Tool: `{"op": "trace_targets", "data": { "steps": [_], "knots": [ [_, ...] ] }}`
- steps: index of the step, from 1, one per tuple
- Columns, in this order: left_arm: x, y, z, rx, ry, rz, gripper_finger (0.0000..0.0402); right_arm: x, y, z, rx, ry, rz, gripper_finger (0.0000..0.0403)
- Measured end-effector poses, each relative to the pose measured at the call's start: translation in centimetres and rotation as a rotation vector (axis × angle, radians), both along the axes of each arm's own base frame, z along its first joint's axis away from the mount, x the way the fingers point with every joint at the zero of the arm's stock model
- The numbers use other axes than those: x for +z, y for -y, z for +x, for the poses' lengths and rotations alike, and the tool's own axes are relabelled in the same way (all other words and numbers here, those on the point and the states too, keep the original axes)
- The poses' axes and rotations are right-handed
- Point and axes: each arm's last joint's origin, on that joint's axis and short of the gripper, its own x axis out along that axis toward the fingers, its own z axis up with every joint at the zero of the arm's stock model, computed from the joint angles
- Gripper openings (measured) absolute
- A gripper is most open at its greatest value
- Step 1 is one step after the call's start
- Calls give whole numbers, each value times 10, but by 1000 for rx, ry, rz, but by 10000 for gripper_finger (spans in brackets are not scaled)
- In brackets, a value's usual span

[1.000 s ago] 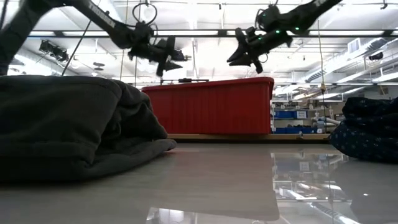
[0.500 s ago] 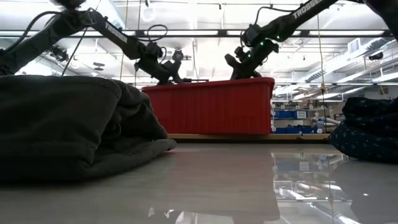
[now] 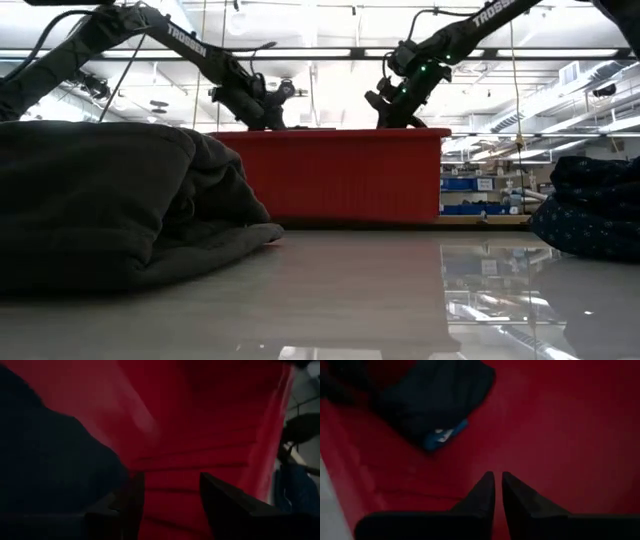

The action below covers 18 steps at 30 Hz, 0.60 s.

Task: Fold laundry
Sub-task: Remove the dark blue shorts from the red bin

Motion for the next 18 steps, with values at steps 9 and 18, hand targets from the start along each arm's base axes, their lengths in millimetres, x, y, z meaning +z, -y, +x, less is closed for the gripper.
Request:
{"op": "trace_targets", "data": {
  "steps": [9, 18],
  "knots": [
    [-14, 19, 35, -20, -125, 59, 192, -24, -2, -6, 26, -142, 33, 75],
    [7, -4, 23, 210, -132, 258, 193, -66, -9, -11, 31, -142, 111, 76]
  ]
}}
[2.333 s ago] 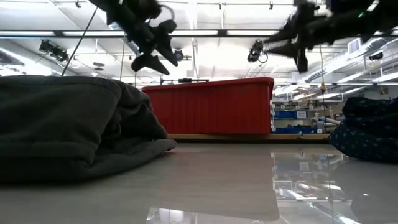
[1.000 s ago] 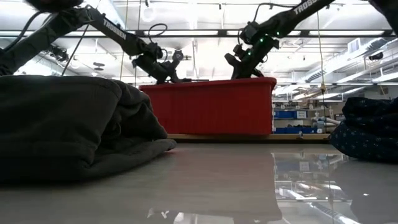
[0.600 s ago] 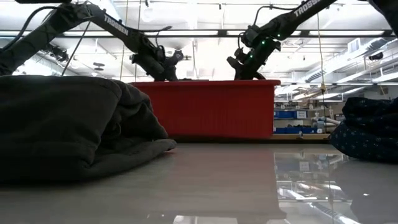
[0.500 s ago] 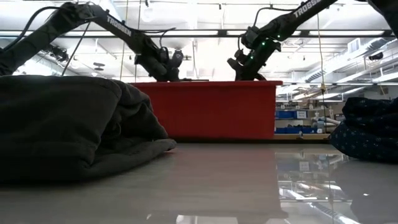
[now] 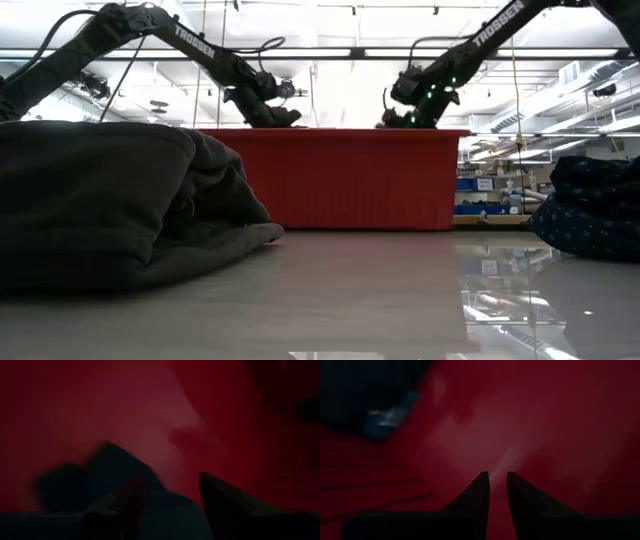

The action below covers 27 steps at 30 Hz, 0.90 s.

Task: Fold laundry
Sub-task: Remove the dark blue shorts from the red bin

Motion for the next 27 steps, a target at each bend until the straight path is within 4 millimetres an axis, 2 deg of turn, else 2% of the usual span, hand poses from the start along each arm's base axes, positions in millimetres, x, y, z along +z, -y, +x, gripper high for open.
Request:
{"op": "trace_targets", "data": {
  "steps": [2, 6, 9, 16, 19, 23, 25, 27],
  "knots": [
    [-1, -1, -6, 29, -37, -3, 196, -6, 0, 0, -2, -8, 21, 76],
    [-7, 0, -16, 63, -119, -61, 219, 1, 1, 0, -3, 11, -13, 75],
    [-10, 3, -21, 50, -165, -99, 244, -2, 2, -2, -7, 1, 0, 76],
    [-20, 16, -20, -32, -266, -185, 286, 0, 10, -10, -9, 18, -9, 76],
    [-35, 17, -18, -93, -327, -232, 286, 1, 13, -13, -14, 40, -15, 76],
    [-60, 11, -10, -107, -399, -221, 260, 2, 17, -16, -16, 64, -19, 76],
    [-66, 8, -5, -98, -426, -185, 219, 3, 18, -16, -17, 68, -22, 76],
    [-66, 6, -4, -80, -430, -160, 159, 4, 18, -17, -21, 72, -20, 75]
  ]
}}
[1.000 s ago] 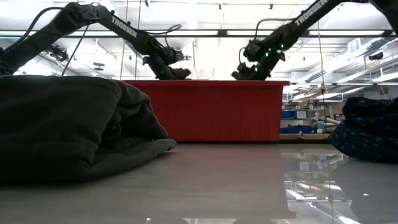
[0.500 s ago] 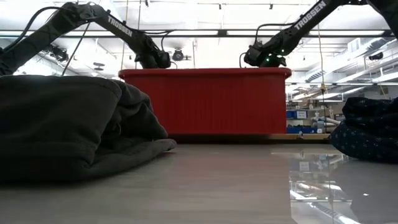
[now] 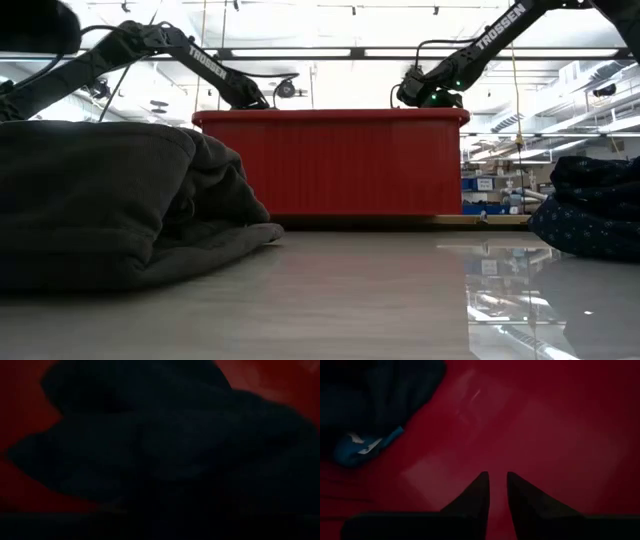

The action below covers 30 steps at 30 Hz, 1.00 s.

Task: Fold laundry
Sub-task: Remove the dark blue shorts from the red bin

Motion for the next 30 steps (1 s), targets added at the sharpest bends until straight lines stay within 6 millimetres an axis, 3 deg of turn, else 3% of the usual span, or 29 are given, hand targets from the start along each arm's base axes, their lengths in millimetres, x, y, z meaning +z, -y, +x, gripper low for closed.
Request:
{"op": "trace_targets", "data": {
  "steps": [4, 6, 10, 15, 18, 24, 27, 30],
  "knots": [
    [21, -3, 3, 37, 46, 44, 26, 9, -2, -2, -2, 36, -8, 70],
    [46, -4, 6, 17, 124, 92, 17, 19, -4, -3, 0, 58, -33, 66],
    [117, 2, 8, -53, 327, 224, 16, 44, -12, -8, 8, 106, -111, 55],
    [197, 48, 3, -205, 680, 379, 15, 88, -31, -23, 6, 176, -210, 44],
    [231, 82, 0, -282, 760, 418, 15, 116, -50, -35, 34, 222, -270, 39],
    [251, 137, 18, -415, 800, 382, 17, 160, -92, -59, 186, 342, -312, 29],
    [244, 167, 37, -463, 781, 245, 17, 169, -110, -70, 228, 352, -280, 22],
    [222, 202, 66, -502, 724, 90, 17, 171, -126, -78, 267, 320, -251, 16]
  ]
}}
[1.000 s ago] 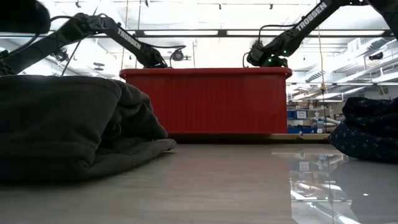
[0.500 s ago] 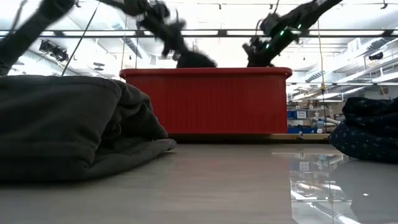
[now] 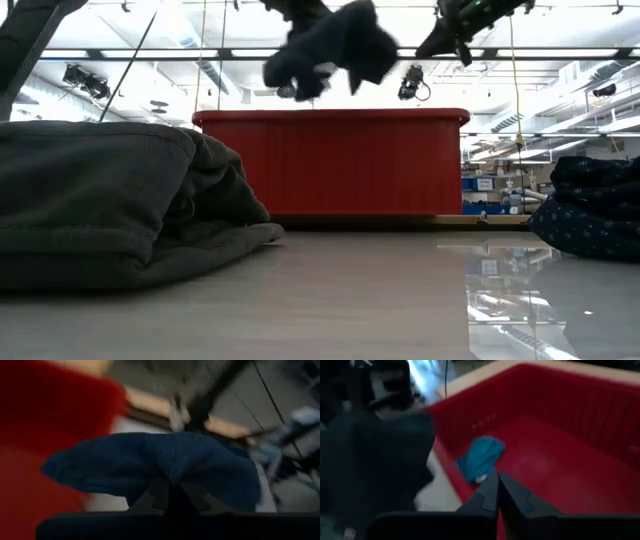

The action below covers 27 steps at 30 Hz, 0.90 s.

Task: Fold laundry
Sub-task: Remove the dark blue shorts from the red bin, then fold the dark blue shorts

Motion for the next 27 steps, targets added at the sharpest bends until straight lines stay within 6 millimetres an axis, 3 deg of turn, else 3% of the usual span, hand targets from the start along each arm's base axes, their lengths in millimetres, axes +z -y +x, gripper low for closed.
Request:
{"op": "trace_targets", "data": {
  "steps": [7, 12, 16, 19, 23, 27],
  "knots": [
    [-79, 90, 60, -27, -212, -154, 18, -6, -32, -8, 94, -139, 73, 14],
    [-132, 131, 81, 5, -213, -333, 28, -20, -48, -5, 209, -273, 119, 26],
    [-150, 129, 80, 98, -237, -424, 83, -37, -53, 4, 219, -290, 196, 28],
    [-162, 114, 76, 210, -253, -356, 144, -52, -55, 11, 201, -310, 234, 29],
    [-193, 87, 61, 341, -345, -317, 225, -79, -63, 20, 172, -385, 305, 32],
    [-215, 72, 44, 293, -447, -388, 276, -109, -86, 30, 223, -470, 365, 47]
  ]
}}
